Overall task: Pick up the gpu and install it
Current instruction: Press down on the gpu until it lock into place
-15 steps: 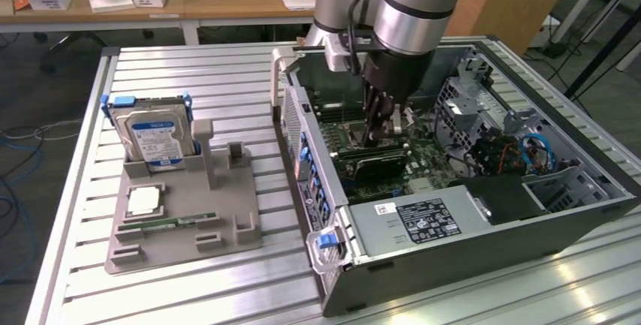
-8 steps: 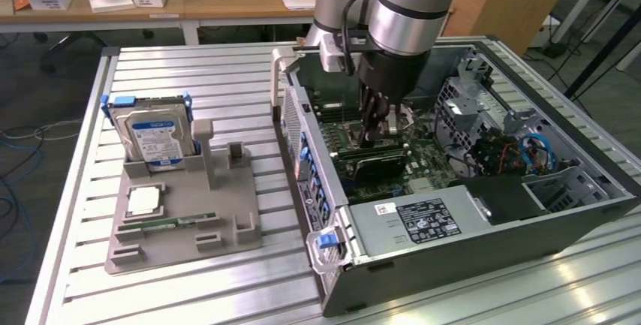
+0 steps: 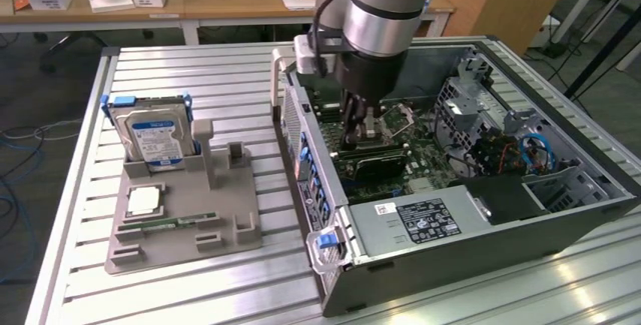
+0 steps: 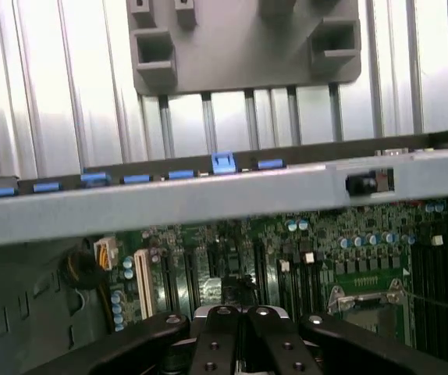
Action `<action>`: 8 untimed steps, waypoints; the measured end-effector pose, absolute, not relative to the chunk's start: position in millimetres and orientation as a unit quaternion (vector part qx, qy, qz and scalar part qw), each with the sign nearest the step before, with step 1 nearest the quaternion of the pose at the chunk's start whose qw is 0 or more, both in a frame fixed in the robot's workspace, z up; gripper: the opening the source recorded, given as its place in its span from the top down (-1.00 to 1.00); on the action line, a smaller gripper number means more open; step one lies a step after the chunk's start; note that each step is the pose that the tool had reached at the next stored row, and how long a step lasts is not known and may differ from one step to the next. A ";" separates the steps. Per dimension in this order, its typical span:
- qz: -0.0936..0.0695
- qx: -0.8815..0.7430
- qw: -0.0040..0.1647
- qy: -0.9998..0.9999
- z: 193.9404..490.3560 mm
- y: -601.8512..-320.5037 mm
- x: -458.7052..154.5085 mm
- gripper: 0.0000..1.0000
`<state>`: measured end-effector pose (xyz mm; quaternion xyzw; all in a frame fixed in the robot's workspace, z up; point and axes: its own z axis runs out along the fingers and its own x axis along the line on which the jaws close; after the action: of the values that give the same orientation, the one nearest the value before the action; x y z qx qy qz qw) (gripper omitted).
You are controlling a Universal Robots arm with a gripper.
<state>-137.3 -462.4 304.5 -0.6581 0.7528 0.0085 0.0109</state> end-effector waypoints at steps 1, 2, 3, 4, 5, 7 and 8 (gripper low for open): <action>0.008 -0.658 0.011 0.753 304.5 -462.4 -142.1 0.79; 0.008 -0.658 0.011 0.753 304.4 -462.3 -146.5 0.79; 0.008 -0.658 0.011 0.753 304.4 -462.4 -150.0 0.79; 0.008 -0.658 0.012 0.753 304.2 -462.4 -152.6 0.79; 0.007 -0.658 0.012 0.753 303.9 -462.4 -154.9 0.79; 0.007 -0.658 0.013 0.753 303.7 -462.3 -156.8 0.79; 0.007 -0.658 0.013 0.753 303.8 -462.4 -158.9 0.79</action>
<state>-158.9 -462.4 303.8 -0.6582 0.7527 0.0067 0.0131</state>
